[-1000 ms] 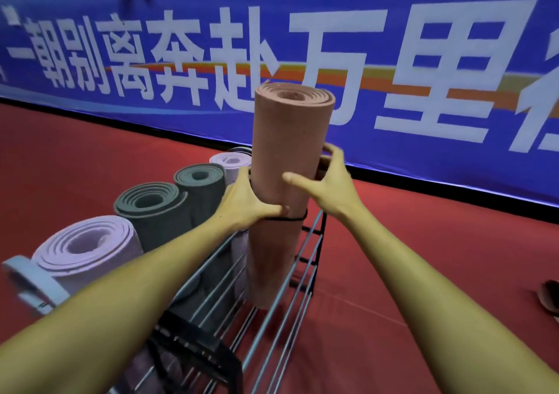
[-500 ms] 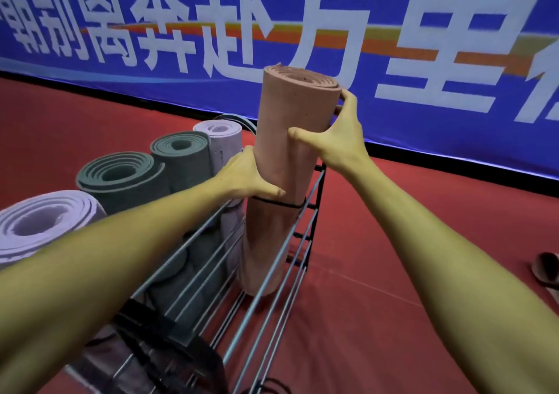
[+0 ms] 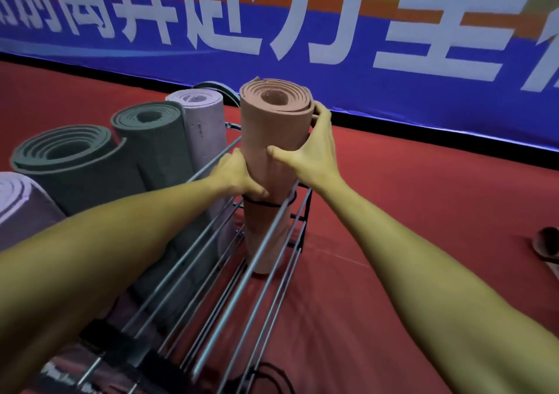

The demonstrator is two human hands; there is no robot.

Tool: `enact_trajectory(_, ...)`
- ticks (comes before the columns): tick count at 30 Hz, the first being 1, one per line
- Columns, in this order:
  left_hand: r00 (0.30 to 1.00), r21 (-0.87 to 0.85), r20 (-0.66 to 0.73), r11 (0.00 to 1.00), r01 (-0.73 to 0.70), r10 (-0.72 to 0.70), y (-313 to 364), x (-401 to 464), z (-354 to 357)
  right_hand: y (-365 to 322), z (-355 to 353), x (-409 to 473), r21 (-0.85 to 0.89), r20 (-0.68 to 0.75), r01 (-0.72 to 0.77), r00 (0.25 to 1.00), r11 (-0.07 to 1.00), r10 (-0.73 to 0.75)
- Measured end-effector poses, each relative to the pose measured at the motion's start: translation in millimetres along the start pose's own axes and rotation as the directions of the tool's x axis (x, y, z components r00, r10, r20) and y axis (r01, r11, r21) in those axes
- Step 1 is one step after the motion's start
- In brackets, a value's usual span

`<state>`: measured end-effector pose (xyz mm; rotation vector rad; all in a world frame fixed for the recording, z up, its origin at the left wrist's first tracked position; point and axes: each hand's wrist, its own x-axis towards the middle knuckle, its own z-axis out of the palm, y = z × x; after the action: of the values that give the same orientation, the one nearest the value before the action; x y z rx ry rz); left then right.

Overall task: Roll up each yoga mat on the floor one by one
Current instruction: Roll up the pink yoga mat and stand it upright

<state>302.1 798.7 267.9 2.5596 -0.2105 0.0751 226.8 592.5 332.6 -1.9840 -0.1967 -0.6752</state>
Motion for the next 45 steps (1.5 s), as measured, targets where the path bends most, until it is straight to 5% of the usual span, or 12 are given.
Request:
enact_trajectory(7,0.987,-0.302,-0.148,0.953,0.010,-0.058,30.2,8.5,4.2,39.3,24.5,13.2,-0.160,0.049,-0.061,0.996,0.985,0.069)
enact_trajectory(12,0.970,-0.254,-0.216,0.966,0.057,-0.114,49.2,12.4,9.8,44.9,15.1,46.4,-0.372,0.078,-0.160,0.976,0.914,0.202)
enact_trajectory(24,0.978,-0.179,-0.157,0.978,0.110,-0.138,52.0,-21.7,-9.1,39.3,-4.8,21.8,-0.351,0.155,-0.157,0.962,0.923,0.223)
enact_trajectory(32,0.978,-0.185,-0.201,0.982,0.025,-0.063,48.8,-49.2,-28.1,23.4,-3.5,6.7,-0.268,0.247,-0.131,0.948,0.954,0.199)
enact_trajectory(45,0.990,-0.182,-0.093,0.980,0.084,-0.102,68.1,-26.4,-30.0,25.7,-6.6,12.8,-0.373,0.264,-0.209,0.910,0.904,0.320)
